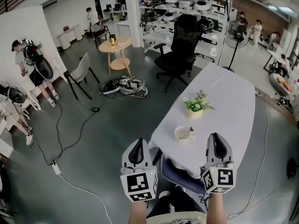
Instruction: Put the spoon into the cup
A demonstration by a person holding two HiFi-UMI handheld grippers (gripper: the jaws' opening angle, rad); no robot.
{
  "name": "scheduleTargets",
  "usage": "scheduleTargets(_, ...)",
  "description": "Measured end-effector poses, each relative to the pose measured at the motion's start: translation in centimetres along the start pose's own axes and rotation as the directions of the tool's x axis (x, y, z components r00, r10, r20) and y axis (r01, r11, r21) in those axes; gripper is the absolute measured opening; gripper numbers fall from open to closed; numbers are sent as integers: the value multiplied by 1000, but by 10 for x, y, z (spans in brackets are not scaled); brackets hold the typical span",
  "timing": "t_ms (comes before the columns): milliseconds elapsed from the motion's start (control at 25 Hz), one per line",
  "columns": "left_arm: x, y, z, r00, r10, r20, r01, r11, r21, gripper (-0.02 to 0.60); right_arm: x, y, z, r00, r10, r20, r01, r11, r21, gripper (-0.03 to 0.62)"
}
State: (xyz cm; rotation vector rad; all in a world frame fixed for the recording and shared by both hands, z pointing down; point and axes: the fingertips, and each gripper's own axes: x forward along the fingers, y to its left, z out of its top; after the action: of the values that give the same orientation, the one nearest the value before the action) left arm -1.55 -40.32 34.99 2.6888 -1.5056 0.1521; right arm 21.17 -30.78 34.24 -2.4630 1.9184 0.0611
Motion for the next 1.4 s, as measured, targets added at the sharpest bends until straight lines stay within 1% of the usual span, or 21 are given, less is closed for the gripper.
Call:
scheduleTargets(200,-11,-23,12,999,-26,37,25,1000,15,14,-19,-15,11,999,-22,28,22,1000,-5,17)
scheduleTargets(320,-22,-33,19,998,-34,48,33,999,17,14,-32,-18,20,999,-22,35,22,1000,-8,15)
scheduleTargets(520,-40,-51,32,997,-33,62,32,999,20,14,-50,-26,33,999,2,43,-3,1000,26,14)
scheduleTargets(640,-47,-59,34,997,-30,68,28,999,27,14,-56,-30,34,999,15,44,-16,999,31,14)
scheduleTargets(920,-44,-69,35,998,-20,66,18,999,29,14,-52,-35,32,999,38,34,-39,999,5,14)
scheduleTargets(1160,-45,-79,36,998,-20,66,17,999,34,14,-56,-43,32,999,36,27,-36,999,9,14)
scheduleTargets(1400,-43,-79,36,998,-15,61,14,999,31,14,-54,-43,31,999,39,20,-39,999,9,14)
